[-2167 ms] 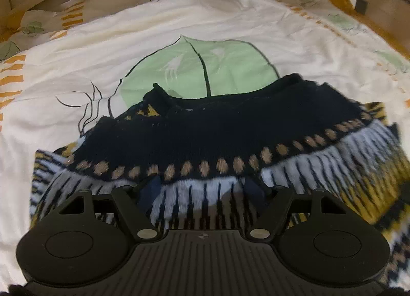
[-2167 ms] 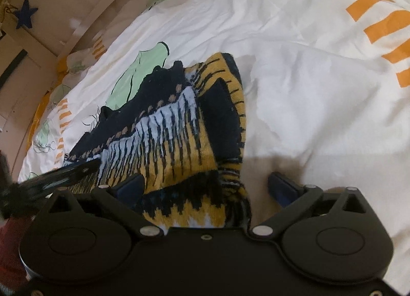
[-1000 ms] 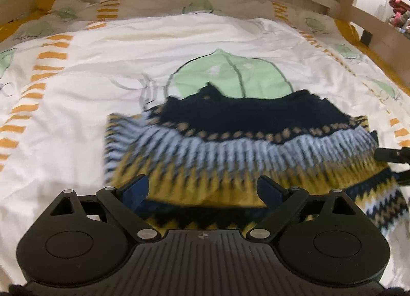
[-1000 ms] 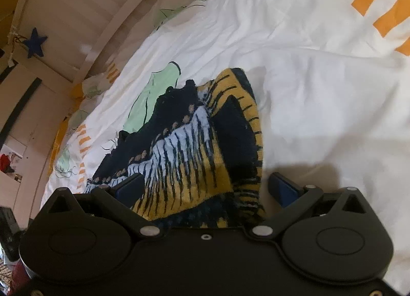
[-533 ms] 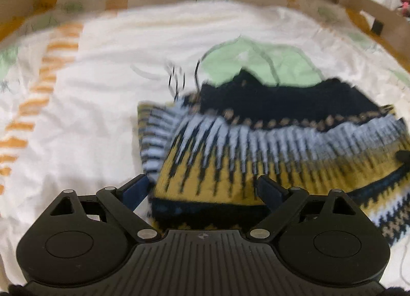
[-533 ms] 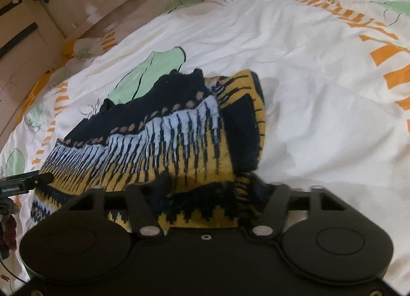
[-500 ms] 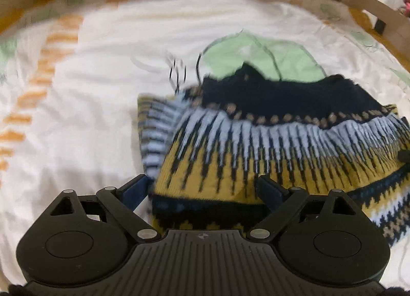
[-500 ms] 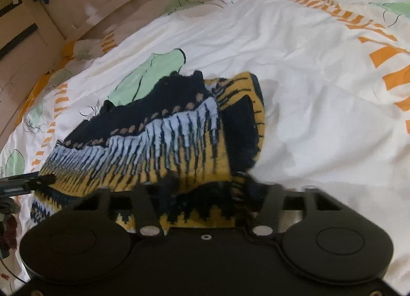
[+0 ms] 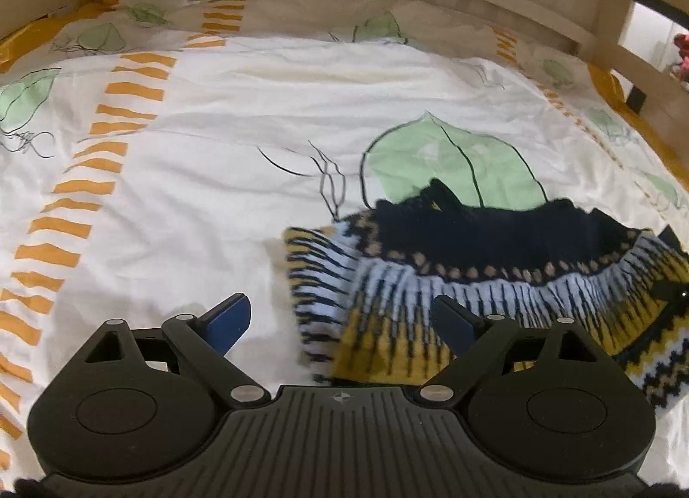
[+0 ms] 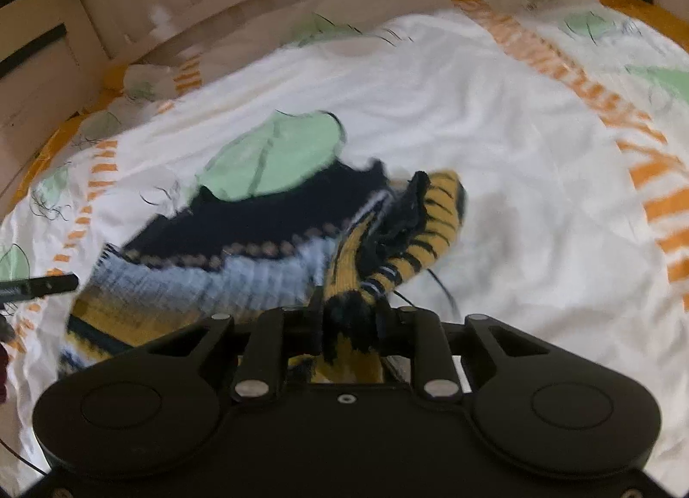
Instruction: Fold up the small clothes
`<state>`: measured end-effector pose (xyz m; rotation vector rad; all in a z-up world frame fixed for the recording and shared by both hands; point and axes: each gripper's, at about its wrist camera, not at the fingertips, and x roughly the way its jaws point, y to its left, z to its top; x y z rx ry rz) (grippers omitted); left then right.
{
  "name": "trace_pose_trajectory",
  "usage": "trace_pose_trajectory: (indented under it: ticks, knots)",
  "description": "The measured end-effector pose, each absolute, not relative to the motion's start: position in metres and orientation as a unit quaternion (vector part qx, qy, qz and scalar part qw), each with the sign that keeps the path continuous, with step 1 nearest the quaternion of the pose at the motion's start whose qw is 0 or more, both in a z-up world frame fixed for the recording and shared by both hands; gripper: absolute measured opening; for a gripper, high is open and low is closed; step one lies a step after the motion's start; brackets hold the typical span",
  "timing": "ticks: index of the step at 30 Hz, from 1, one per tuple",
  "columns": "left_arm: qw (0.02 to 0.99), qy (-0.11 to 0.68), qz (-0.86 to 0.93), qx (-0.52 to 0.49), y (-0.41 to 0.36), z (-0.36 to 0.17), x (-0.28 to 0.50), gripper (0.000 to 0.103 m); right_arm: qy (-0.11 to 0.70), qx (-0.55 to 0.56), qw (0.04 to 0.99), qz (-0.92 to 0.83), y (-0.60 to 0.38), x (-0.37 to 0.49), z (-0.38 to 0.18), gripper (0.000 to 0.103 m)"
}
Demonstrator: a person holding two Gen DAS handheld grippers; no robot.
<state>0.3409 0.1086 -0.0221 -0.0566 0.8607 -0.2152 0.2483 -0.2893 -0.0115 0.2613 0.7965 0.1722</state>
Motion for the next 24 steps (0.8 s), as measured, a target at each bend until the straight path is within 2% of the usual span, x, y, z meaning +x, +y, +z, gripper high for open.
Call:
trace_pose_trajectory:
  ticks: [6, 15, 24]
  knots:
    - [0.906, 0.404, -0.094, -0.077, 0.134, -0.009, 0.345, 0.092, 0.363, 0.128, 0.911, 0.147, -0.216, 0.257, 0.017, 0.028]
    - [0.907, 0.396, -0.071, -0.128, 0.169, -0.001, 0.348, 0.092, 0.384, 0.113, 0.882, 0.25, -0.09, 0.254, -0.007, 0.028]
    - [0.9, 0.412, -0.065, -0.13, 0.173, -0.006, 0.351, 0.092, 0.402, 0.095, 0.878, 0.243, -0.068, 0.243, -0.032, 0.028]
